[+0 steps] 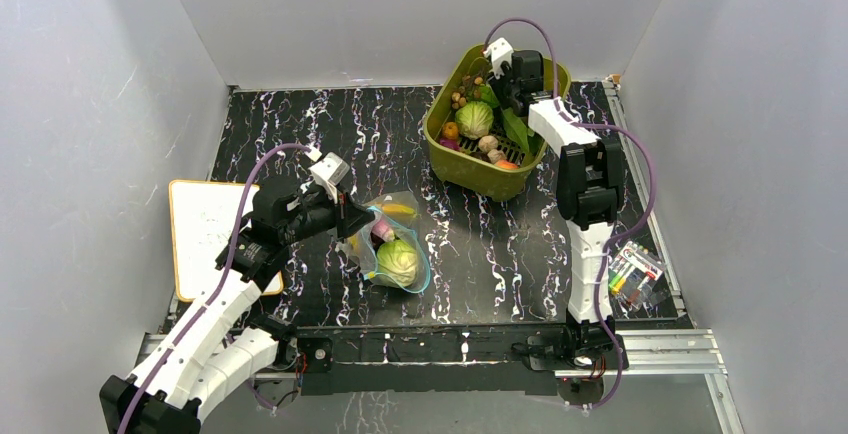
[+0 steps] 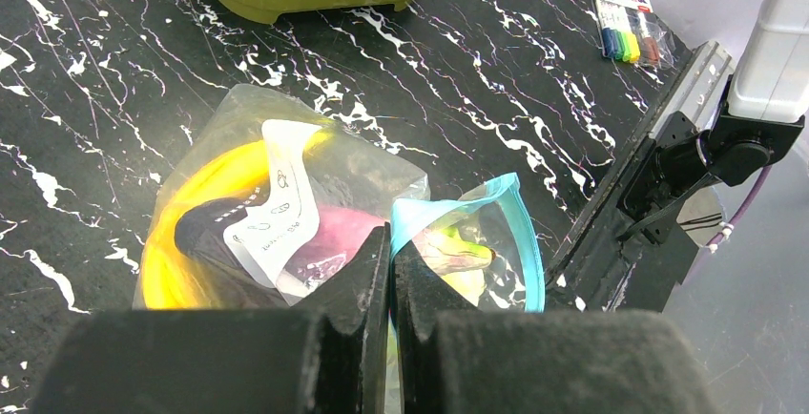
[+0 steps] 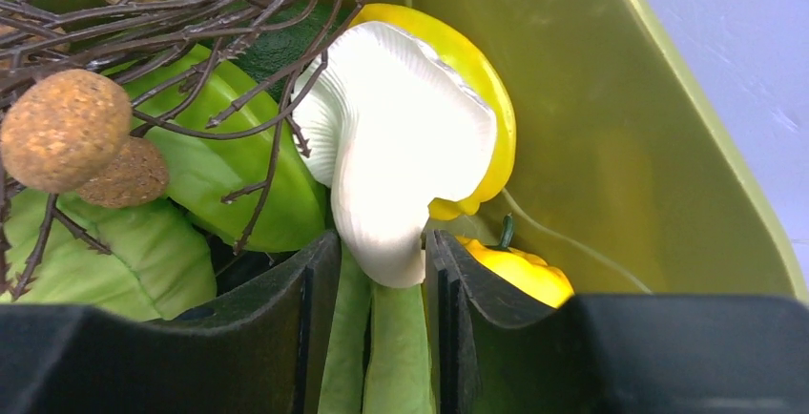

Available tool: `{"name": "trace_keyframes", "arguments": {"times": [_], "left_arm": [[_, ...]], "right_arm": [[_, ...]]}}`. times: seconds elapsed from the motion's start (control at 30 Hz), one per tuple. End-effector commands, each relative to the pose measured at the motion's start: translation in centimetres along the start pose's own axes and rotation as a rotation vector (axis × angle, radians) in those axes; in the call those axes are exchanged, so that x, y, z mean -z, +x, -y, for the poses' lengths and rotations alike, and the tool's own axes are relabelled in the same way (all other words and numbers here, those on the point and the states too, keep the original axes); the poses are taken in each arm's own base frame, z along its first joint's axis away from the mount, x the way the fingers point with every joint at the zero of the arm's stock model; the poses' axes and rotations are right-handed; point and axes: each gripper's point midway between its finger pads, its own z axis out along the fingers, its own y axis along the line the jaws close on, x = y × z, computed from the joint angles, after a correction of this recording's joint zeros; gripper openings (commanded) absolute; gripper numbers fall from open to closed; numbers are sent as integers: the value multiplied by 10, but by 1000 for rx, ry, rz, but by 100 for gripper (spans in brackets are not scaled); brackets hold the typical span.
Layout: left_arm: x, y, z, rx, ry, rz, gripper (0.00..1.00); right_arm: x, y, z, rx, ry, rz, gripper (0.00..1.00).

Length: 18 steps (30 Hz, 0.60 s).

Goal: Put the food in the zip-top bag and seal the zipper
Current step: Pick up the fake vegetable from the bin.

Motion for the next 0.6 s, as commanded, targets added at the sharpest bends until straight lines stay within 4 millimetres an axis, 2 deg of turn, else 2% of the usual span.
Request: {"name": "trace_keyframes", "arguments": {"times": [0.0,0.37,0.57], "left_arm": [[1,-6,0,-24,-6,17,0],[3,-6,0,-25,-9,22,0],[5,-7,-3,-33,-29,24,0]], "right_arm": [[6,-44,29,4,69,125,35],[26,-55,40,22,104,166,5],[47,-67,47,-9,129,195,0]]}}
